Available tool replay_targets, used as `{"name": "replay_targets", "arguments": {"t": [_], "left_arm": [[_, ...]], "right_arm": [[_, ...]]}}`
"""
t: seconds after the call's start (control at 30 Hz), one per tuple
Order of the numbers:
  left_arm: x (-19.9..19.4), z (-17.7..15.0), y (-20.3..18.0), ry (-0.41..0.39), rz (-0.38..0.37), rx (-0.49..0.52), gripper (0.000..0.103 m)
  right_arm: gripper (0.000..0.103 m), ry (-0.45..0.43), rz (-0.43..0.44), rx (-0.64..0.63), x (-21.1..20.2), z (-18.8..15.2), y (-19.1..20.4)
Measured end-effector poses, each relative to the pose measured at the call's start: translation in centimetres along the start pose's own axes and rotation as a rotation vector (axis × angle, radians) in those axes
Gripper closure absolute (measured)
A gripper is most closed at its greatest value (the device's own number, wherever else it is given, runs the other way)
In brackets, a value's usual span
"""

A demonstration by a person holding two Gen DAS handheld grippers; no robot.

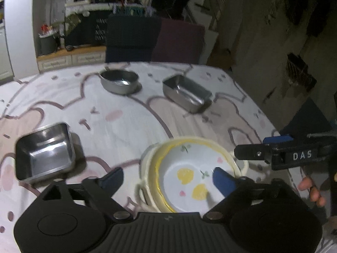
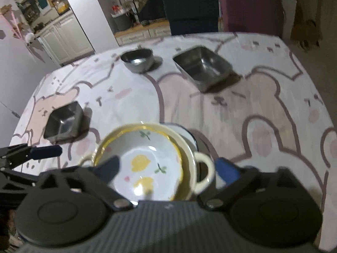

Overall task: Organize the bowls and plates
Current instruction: 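Open both grippers to release the floral bowl rim, then move the left tool to the square steel tray while the right tool reaches its other rim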

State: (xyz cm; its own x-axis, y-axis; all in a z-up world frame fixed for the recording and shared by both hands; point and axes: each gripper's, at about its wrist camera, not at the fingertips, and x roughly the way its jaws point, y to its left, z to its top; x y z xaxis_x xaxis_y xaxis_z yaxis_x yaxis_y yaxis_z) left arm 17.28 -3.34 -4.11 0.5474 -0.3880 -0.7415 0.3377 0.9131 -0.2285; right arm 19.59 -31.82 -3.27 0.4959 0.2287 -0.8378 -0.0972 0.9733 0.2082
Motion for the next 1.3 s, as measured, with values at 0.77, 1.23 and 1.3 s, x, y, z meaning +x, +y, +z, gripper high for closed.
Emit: {"name": "replay_targets", "arguments": {"t": [0.77,1.23,1.3], "left_arm": [[-2.3,1.9,19.6,-0.078,0.348,-0.32,0.005],[3.1,0.5,24.4,0.086,0.312,-0.396,0.052],[3.6,0.5,24.7,0.093,0.317,-0.397,0.06]], "right_arm": [[0.0,-0.11,0.109,-0.066,10.0,7.1,12.2],[0.048,0.114,0.248,0.005,16.9,7.8,18.4],[0.053,0.12,0.254,-0.01,17.6,7.8,19.1]]}}
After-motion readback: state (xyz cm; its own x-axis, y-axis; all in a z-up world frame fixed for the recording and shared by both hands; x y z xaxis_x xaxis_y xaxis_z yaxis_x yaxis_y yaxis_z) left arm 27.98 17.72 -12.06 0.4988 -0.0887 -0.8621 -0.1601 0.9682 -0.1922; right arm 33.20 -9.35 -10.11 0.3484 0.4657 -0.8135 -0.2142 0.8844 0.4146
